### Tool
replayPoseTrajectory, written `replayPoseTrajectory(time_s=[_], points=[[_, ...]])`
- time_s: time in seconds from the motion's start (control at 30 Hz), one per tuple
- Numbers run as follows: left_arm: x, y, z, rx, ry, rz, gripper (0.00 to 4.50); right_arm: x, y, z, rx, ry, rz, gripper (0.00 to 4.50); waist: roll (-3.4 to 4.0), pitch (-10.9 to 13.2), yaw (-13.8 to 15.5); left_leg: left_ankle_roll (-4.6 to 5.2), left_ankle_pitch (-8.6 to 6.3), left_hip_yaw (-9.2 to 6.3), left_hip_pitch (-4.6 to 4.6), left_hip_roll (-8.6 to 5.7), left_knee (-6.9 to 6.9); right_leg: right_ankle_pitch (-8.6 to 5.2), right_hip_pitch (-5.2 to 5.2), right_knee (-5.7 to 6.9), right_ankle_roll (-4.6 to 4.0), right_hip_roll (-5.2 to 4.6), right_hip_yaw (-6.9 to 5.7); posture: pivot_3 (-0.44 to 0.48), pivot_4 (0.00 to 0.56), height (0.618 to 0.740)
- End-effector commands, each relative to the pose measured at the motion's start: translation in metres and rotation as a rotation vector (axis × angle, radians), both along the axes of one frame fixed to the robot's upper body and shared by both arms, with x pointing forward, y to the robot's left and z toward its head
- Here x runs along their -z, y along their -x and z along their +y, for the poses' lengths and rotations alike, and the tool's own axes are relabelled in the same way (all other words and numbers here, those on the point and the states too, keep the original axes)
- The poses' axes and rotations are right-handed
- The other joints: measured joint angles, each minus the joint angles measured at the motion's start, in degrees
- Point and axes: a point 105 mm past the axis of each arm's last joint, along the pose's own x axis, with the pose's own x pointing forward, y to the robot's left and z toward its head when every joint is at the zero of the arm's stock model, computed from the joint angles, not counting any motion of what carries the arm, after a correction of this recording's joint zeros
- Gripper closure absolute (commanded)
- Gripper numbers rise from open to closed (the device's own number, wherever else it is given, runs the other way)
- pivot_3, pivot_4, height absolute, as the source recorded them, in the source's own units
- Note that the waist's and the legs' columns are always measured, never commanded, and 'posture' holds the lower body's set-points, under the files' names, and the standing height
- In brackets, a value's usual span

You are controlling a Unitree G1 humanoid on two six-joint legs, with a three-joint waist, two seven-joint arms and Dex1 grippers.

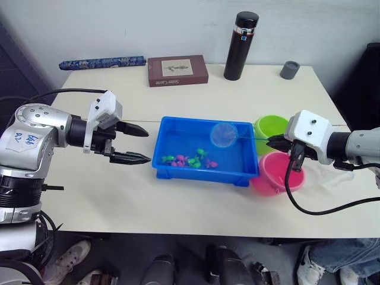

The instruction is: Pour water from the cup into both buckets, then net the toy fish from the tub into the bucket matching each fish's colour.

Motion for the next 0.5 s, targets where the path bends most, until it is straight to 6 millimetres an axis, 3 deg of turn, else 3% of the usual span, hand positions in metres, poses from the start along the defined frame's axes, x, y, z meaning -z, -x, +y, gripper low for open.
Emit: replayPoseTrajectory(time_s=[0.03,0.5], points=[[-0.008,0.004,0.004,0.000,-0.015,-0.063,0.04,-0.007,-0.001,0.000,-0.028,0.073,-0.042,4.50,0.00,0.00,0.00,0.00,0.00,0.00,0.00,0.00,0.00,0.00,0.00,0.00,0.00,0.00,0.00,0.000,0.150,0.739],[0.001,0.007,0.014,-0.034,0.013,-0.095,0.04,0.012,-0.014,-0.003,-0.050,0.246,-0.054,4.50,0.00,0.00,-0.03,0.00,0.00,0.01,0.00,0.00,-0.01,0.00,-0.01,0.01,0.00,0.00,0.00,0.000,0.150,0.739]])
